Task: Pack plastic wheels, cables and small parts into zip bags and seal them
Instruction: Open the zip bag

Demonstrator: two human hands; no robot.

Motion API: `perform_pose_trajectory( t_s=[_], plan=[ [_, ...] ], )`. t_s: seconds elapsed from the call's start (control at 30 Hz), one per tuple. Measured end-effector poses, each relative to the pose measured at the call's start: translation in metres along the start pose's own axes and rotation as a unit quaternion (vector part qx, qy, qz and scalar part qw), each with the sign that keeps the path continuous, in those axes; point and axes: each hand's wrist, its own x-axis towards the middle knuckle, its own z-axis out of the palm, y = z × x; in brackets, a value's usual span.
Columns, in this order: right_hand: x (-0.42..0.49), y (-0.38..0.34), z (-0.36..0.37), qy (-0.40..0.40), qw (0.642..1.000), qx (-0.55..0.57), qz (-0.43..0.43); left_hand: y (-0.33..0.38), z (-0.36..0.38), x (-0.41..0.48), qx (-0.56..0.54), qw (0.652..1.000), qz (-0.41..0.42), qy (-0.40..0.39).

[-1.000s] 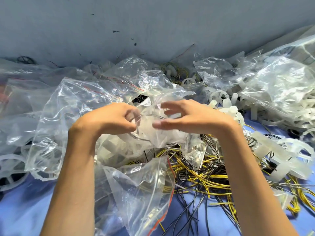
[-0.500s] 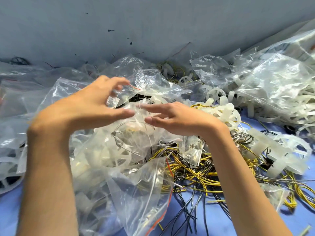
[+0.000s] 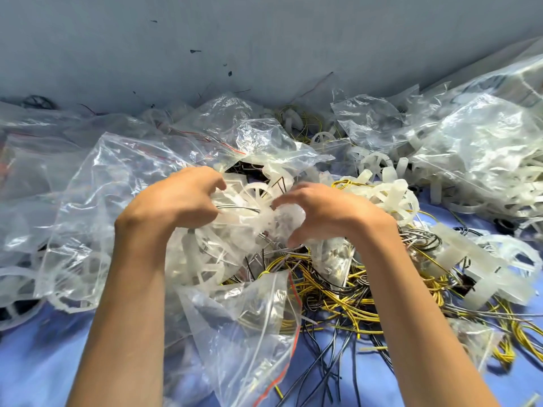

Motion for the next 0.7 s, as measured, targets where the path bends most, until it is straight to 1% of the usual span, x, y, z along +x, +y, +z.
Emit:
perform_pose_trajectory(
  t_s=[0.03,0.07,0.1,0.17,0.2,0.23,0.3,0.33,0.37,0.47,0.5,0.57,0.6,0.63,0.67,0.7],
  plan=[
    [0.0,0.003,0.002,-0.027,0.999,-0.02,0.02,-0.002,-0.001,0.0,-0.003,1.0,-0.006,0.011],
    [0.0,0.006,0.003,-0.033,0.999,-0.026,0.033,-0.005,-0.003,0.0,-0.006,1.0,-0.01,0.019],
    [0.0,0.009,0.004,-0.016,0.999,-0.012,0.043,-0.007,-0.004,-0.001,-0.009,1.0,-0.013,0.023],
    [0.001,0.012,0.002,0.075,0.993,0.055,0.068,-0.011,-0.005,-0.001,-0.015,0.999,-0.02,0.026],
    [0.001,0.012,0.0,0.132,0.984,0.085,0.085,-0.013,-0.006,-0.002,-0.019,0.999,-0.024,0.025],
    [0.0,0.011,-0.001,0.194,0.97,0.103,0.103,-0.014,-0.006,-0.002,-0.021,0.999,-0.025,0.025],
    [0.0,0.011,-0.005,0.309,0.937,0.1,0.132,-0.014,-0.007,-0.003,-0.021,0.999,-0.025,0.025],
    [-0.001,0.011,-0.006,0.342,0.925,0.092,0.137,-0.014,-0.006,-0.003,-0.02,0.999,-0.025,0.026],
    [-0.002,0.01,-0.007,0.345,0.924,0.089,0.137,-0.013,-0.006,-0.002,-0.019,0.999,-0.025,0.026],
    [-0.006,0.005,-0.009,0.244,0.957,0.075,0.139,-0.011,-0.005,-0.002,-0.015,0.999,-0.024,0.024],
    [-0.007,0.002,-0.01,0.242,0.96,0.064,0.128,-0.01,-0.005,-0.001,-0.012,0.999,-0.023,0.025],
    [-0.007,-0.005,-0.012,0.277,0.958,0.041,0.057,-0.01,-0.004,0.0,-0.008,1.0,-0.016,0.025],
    [-0.007,-0.008,-0.012,0.251,0.967,0.046,0.007,-0.01,-0.004,0.0,-0.007,1.0,-0.013,0.025],
    [-0.008,-0.012,-0.011,0.183,0.981,0.053,-0.033,-0.01,-0.004,-0.001,-0.006,1.0,-0.009,0.025],
    [-0.008,-0.016,-0.008,0.089,0.993,0.049,-0.052,-0.01,-0.004,0.0,-0.004,1.0,-0.006,0.025],
    [-0.008,-0.019,-0.004,-0.004,0.998,0.029,-0.047,-0.01,-0.003,0.0,-0.001,1.0,-0.002,0.024]
  ],
)
